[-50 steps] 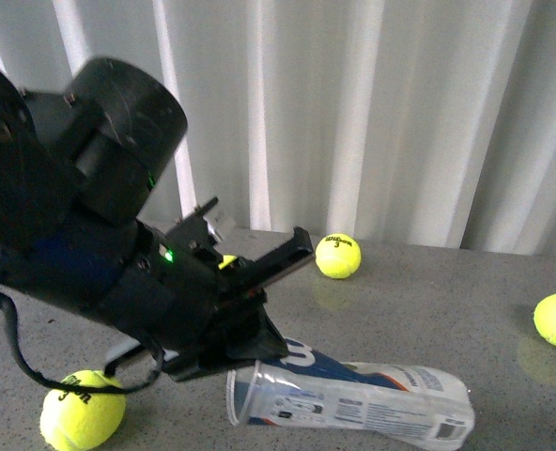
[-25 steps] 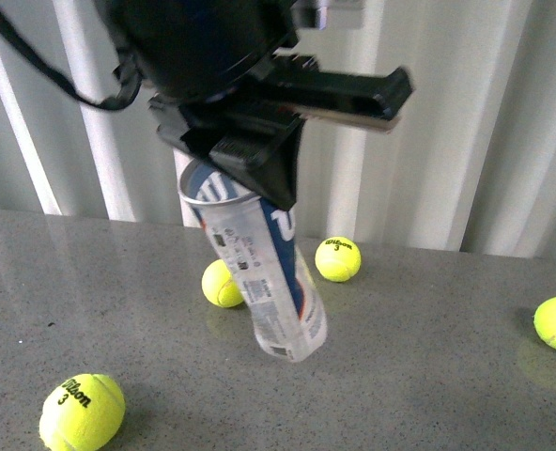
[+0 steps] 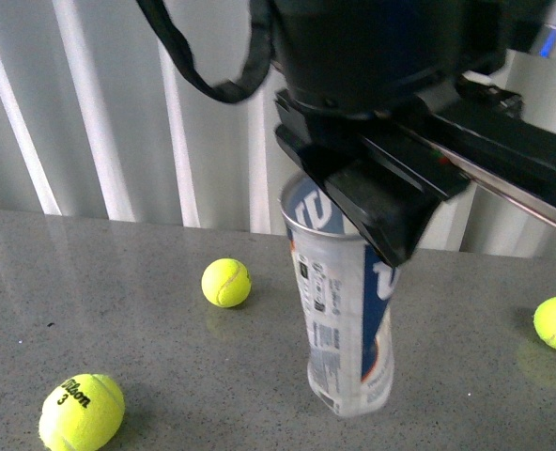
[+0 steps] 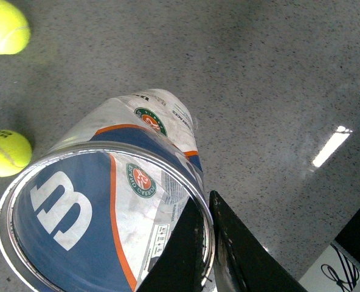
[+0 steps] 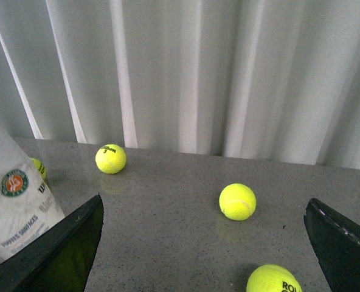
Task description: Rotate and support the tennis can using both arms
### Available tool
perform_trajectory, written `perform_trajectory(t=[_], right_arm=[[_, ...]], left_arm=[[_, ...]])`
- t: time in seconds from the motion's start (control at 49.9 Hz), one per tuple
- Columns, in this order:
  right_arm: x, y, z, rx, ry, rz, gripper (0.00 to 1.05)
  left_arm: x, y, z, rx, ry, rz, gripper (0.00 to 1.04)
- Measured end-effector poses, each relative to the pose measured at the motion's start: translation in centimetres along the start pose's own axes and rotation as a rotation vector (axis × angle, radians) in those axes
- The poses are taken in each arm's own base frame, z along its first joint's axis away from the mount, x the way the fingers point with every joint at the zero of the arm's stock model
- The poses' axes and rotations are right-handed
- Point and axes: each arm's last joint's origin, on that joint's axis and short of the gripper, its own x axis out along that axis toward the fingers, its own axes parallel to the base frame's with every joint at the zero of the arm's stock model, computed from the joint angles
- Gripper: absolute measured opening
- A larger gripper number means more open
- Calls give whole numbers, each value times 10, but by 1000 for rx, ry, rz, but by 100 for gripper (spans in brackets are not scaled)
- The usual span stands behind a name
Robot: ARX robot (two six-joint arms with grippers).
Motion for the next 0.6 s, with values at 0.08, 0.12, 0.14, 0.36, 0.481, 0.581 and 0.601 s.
perform_trajectory(t=[0.08, 0.12, 0.14, 0.36, 0.481, 0.581, 0.601], right_arm=[[0, 0, 0, 0, 0, 0, 98], [0, 0, 0, 0, 0, 0, 98], [0, 0, 0, 0, 0, 0, 98], [0, 0, 0, 0, 0, 0, 98], [0, 0, 0, 0, 0, 0, 98], [0, 0, 0, 0, 0, 0, 98], [0, 0, 0, 0, 0, 0, 98]], left_arm=[[6, -11, 4, 29, 6, -21, 4], [10, -17, 7, 46, 4, -30, 4], [10, -18, 7, 49, 3, -31, 4], [24, -42, 15, 119, 15, -59, 4], [35, -47, 16, 162, 42, -29, 4], [46, -50, 14, 193, 71, -27, 4], [50, -51, 13, 208, 82, -28, 4]])
